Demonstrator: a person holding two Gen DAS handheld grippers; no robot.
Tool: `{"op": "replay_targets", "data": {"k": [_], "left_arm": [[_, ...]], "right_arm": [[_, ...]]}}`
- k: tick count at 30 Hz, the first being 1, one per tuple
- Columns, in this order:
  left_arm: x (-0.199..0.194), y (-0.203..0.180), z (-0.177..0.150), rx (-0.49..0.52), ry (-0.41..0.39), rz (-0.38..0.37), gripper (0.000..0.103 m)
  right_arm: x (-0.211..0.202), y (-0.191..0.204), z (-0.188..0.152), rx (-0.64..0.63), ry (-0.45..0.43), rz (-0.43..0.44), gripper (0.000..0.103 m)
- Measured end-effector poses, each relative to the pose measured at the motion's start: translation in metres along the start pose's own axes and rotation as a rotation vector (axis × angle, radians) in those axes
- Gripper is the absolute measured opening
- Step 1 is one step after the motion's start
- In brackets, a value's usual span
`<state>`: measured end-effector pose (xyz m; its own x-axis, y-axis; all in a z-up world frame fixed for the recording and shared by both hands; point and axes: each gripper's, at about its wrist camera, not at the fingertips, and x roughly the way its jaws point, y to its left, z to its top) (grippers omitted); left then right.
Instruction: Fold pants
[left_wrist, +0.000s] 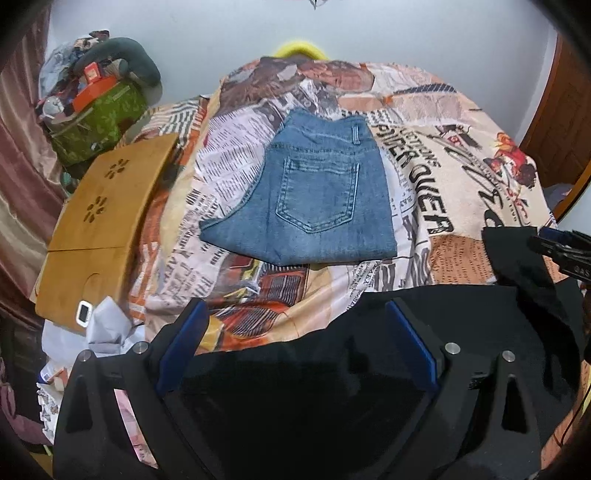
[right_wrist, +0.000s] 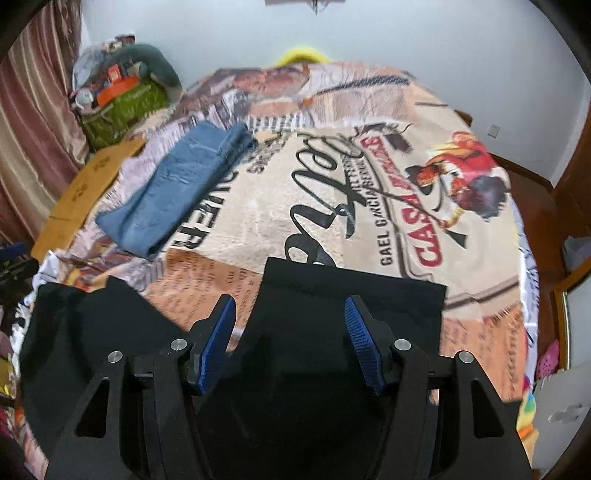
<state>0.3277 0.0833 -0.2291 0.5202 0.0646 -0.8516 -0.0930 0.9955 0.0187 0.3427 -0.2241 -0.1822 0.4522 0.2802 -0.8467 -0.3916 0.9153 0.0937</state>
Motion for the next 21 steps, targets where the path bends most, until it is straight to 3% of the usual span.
{"op": "replay_targets", "data": {"k": [11, 14, 17, 20, 21], "left_arm": [[0.051, -0.007, -0.009, 0.011, 0.107, -0.026, 0.096], [0.054, -0.006, -0.01, 0.005, 0.114, -0.034, 0.096], [0.054, -0.006, -0.012, 0.005, 0.114, -0.027, 0.096], [0.053, -0.008, -0.014, 0.0, 0.126, -0.035, 0.096], [0.052, -0.009, -0.015, -0.001, 0.133, -0.042, 0.096]], "right_arm": [[0.072, 0.006, 0.015, -0.025, 0.139, 0.035, 0.058], [0.079, 0.011, 0.012, -0.047, 0.127, -0.002, 0.06], [0.078, 0.015, 0.008, -0.077, 0.113, -0.041, 0.056], [0.075, 0.013, 0.008, -0.083, 0.106, -0.061, 0.033], [0.074, 0.012, 0.008, -0.087, 0.105, -0.074, 0.021]]}}
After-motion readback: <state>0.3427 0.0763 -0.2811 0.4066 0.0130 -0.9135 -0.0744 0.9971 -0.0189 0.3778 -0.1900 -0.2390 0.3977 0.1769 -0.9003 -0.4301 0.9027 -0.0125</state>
